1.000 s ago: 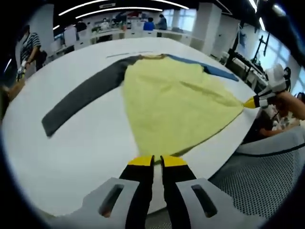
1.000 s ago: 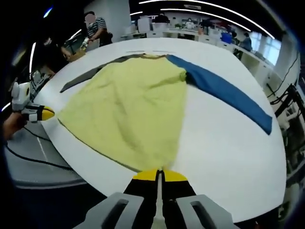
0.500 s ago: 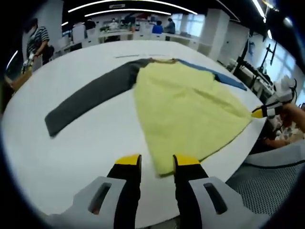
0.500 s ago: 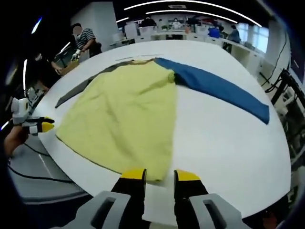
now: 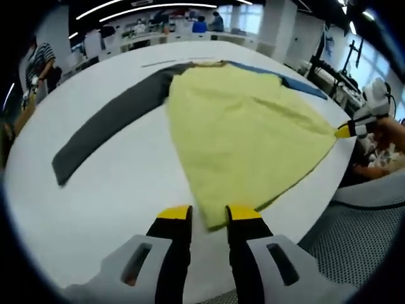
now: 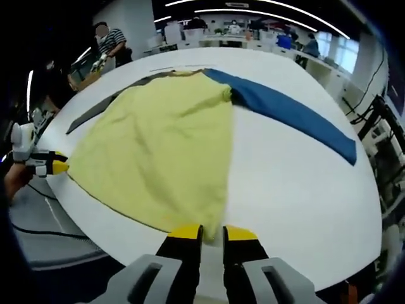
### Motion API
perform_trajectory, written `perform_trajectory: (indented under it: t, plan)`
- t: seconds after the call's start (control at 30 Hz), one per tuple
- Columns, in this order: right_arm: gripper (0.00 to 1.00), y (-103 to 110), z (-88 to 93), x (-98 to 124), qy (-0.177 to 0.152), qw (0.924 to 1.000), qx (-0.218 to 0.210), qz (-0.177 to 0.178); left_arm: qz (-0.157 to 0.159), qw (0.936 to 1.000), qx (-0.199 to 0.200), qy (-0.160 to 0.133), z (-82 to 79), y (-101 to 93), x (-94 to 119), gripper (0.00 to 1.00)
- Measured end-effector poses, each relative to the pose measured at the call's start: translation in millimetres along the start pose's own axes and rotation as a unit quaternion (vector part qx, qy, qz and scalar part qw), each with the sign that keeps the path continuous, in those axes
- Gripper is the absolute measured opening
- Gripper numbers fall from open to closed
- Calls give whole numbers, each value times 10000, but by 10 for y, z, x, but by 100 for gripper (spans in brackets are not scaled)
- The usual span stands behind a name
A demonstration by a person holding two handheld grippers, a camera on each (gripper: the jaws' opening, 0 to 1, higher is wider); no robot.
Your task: Fold the garment on the visible template until the final outline fits inside the template.
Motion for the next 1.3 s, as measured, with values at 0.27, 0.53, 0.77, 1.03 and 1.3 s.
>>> perform_trajectory:
  t: [0.27,0.53,0.77,1.03,1.3]
  plan:
    - [0,13,-25,-28,-104,9998,-159,13,-13,9998,174,91,17,3,8,4]
    - [0,23,-28,-11,33,10000,-14,-46,57,9981,575,196,42,32,48,1]
    - [0,41,61,52,144,9998,-24,-108,136,9968,720,308,112,8,142,1]
    - [0,66,100,92,229,9996,-29,-182,118,9965,690,453,177,-4,170,1]
    - [0,75,132,124,275,9993,-71,-231,147,9964,567,608,190,-24,214,1]
Point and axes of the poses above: the point that each gripper's makers call its tool centre point, and the gripper's own axes: x roughly backward along the fingers, y roughly to its left, z roughly out of its underside, the point moved 7 cm from there along x, roughly backward along the fingers, and after that the axes turned 12 degrees about -z, right-handed, at the moved point
